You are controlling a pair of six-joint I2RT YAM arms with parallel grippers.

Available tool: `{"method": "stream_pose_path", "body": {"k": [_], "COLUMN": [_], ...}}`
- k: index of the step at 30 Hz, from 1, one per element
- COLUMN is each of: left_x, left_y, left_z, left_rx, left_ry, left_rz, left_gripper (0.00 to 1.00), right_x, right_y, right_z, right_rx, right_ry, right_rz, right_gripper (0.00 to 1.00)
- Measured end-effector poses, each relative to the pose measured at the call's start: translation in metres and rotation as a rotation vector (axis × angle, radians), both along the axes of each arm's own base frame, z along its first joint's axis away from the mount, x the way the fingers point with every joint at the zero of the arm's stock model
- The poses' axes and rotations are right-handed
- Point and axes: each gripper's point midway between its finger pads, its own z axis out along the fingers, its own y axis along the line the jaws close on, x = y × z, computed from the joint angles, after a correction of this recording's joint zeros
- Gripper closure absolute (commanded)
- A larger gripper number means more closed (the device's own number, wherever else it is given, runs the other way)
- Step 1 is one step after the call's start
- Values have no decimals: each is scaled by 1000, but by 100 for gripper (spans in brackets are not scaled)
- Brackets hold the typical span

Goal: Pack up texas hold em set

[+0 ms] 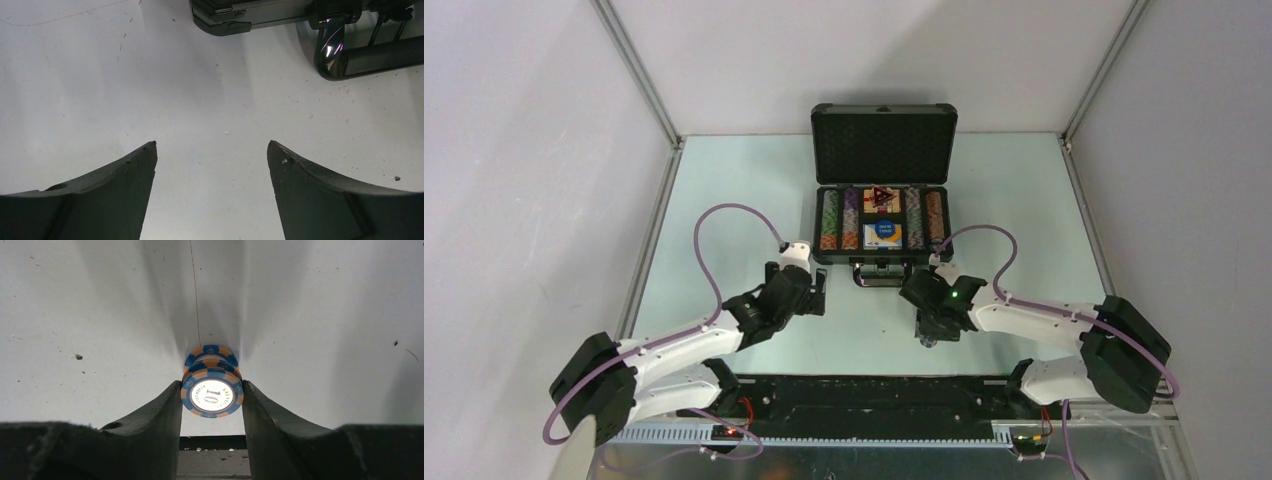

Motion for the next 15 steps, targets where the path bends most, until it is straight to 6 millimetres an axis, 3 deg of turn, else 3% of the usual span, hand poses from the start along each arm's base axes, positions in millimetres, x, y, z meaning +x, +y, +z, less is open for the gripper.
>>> {"method": "stream_pose_path", "body": {"k": [8,15], "left_x": [1,9], "left_y": [0,-5], "left_z": [1,22], "left_rx": [-13,-154], "left_ry": [4,-6], "left_rz": [2,25], "left_gripper": [15,17], "right_x": [2,10], "right_y": [-2,6], "right_z": [5,23], "right_rx": [0,-2], "right_ry": [-12,-36], "right_rz": [38,162], "right_gripper": [100,100]}}
